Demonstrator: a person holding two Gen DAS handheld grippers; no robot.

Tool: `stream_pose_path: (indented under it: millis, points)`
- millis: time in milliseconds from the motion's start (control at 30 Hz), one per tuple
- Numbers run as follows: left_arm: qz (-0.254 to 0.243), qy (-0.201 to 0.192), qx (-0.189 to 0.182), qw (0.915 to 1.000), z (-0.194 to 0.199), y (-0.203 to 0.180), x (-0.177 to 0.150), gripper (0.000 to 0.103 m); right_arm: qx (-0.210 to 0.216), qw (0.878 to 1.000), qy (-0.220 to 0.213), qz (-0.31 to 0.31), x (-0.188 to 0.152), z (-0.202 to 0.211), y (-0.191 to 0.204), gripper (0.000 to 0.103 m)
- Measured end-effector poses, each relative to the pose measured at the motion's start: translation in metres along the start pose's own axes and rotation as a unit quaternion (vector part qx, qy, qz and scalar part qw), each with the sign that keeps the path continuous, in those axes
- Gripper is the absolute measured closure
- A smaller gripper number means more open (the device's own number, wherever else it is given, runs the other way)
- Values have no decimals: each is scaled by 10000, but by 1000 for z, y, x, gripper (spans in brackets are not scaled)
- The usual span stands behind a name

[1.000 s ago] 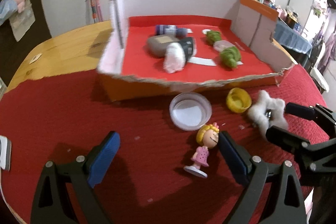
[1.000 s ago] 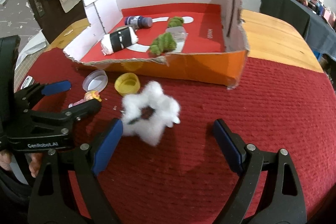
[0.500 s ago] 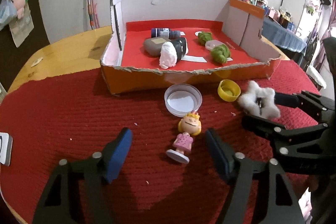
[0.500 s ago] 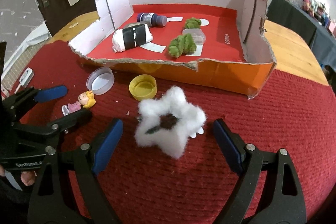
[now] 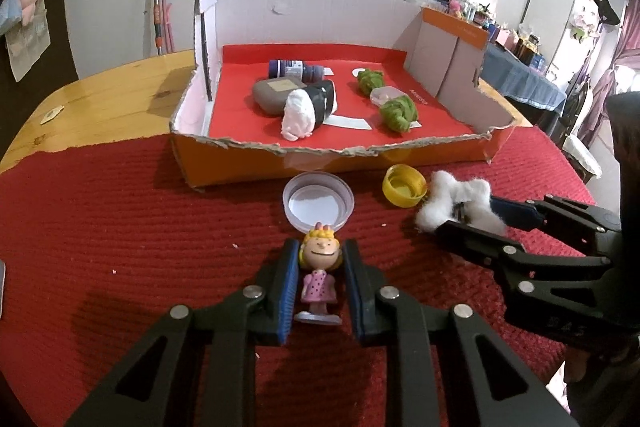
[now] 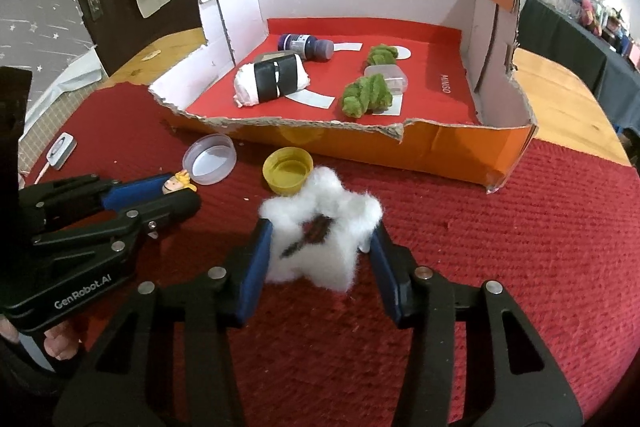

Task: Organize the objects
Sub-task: 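Grasp the pink doll figure with the left gripper while the right holds the white star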

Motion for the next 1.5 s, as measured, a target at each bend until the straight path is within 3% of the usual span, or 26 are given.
stream_pose_path:
  millis: [1100, 1500]
  points:
    - [69, -294, -87, 9995, 30, 4, 8, 80, 346, 9992, -204, 12, 5, 28, 18, 57]
    - [44, -481, -179, 9987, 48, 3, 35, 80, 489, 9984, -266, 51, 20, 39, 21, 57]
Point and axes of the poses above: each gripper's, at about its wrist camera, not at the fingertips, and z roughly against the way its jaws point, y to its left, x to its top, the point moved 7 cm from there along -z, roughly the way its jaws point, and after that the axes turned 6 degrees about x, right-handed, at the moved point
